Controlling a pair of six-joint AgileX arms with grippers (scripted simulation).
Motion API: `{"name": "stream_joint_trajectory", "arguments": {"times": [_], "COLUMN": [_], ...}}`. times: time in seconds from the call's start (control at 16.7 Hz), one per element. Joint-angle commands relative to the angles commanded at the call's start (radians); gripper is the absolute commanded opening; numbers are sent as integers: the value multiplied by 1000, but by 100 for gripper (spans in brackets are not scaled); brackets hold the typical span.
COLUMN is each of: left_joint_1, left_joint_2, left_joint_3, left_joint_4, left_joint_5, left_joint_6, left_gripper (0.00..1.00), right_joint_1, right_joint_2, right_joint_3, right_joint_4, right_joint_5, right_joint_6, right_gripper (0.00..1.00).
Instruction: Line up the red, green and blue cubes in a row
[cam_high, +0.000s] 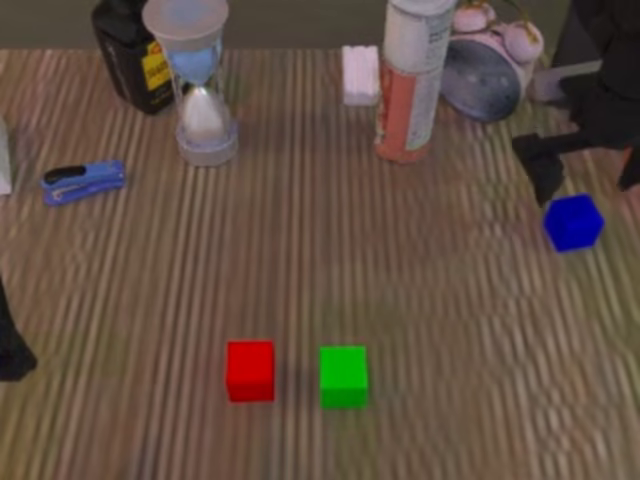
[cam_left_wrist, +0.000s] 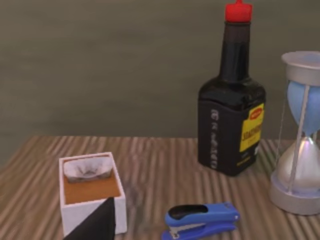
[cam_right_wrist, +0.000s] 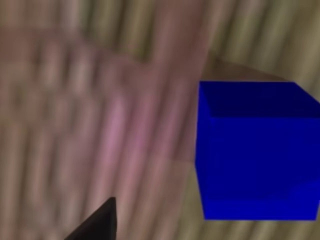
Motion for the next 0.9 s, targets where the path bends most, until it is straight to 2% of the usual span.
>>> {"name": "stream_joint_trajectory", "arguments": {"times": [0.36,0.66,0.9], "left_joint_1": [0,0,0], "left_joint_2": [0,0,0], "left_joint_3": [0,0,0], "left_joint_4": [0,0,0], "left_joint_5": [0,0,0], "left_joint_6": [0,0,0], "left_gripper": [100,100,100], "right_joint_1": [-1,-1,-1], "right_joint_2": [80,90,90], "right_joint_3": [-142,-158,-158], "right_joint_4": [231,252,252], "right_joint_5": [1,1,1], "right_joint_6": [0,0,0], "right_gripper": [100,100,70]}}
